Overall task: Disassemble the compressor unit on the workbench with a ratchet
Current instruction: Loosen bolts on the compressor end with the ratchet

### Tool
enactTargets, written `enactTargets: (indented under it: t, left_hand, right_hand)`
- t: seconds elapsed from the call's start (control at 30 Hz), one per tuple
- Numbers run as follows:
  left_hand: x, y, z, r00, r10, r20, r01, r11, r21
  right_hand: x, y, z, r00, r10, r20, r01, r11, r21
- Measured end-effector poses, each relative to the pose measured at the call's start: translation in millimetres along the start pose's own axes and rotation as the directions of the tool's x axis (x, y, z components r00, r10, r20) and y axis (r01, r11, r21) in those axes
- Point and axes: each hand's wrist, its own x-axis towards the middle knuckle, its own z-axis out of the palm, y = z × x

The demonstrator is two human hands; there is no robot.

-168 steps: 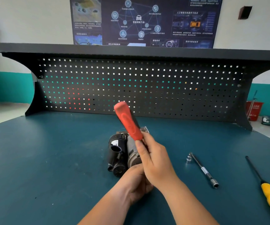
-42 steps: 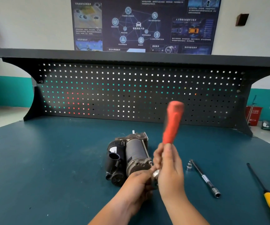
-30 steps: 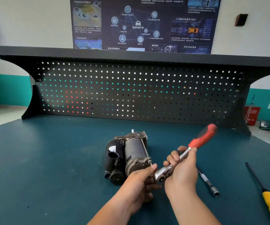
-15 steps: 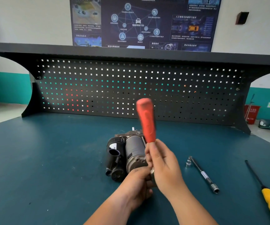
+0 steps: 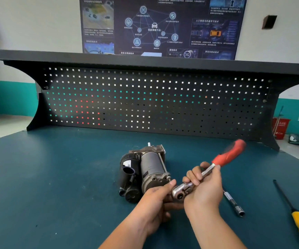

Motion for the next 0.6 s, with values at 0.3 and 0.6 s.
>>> enactTargets:
  t: [0.3,0.6]
  left_hand:
    - [3,-3,-3,0.999,-0.036,0.001,0.036,0.999,-0.013]
    - [6,-5,-4,0.999,0.037,0.018,-0.037,0.999,-0.040]
  right_hand:
    - [-7,8,0,0.740,-0.044,0.671,0.483,0.729,-0.485]
    - [-19,12,1,0.811,-0.165,0.561,0.470,0.755,-0.457]
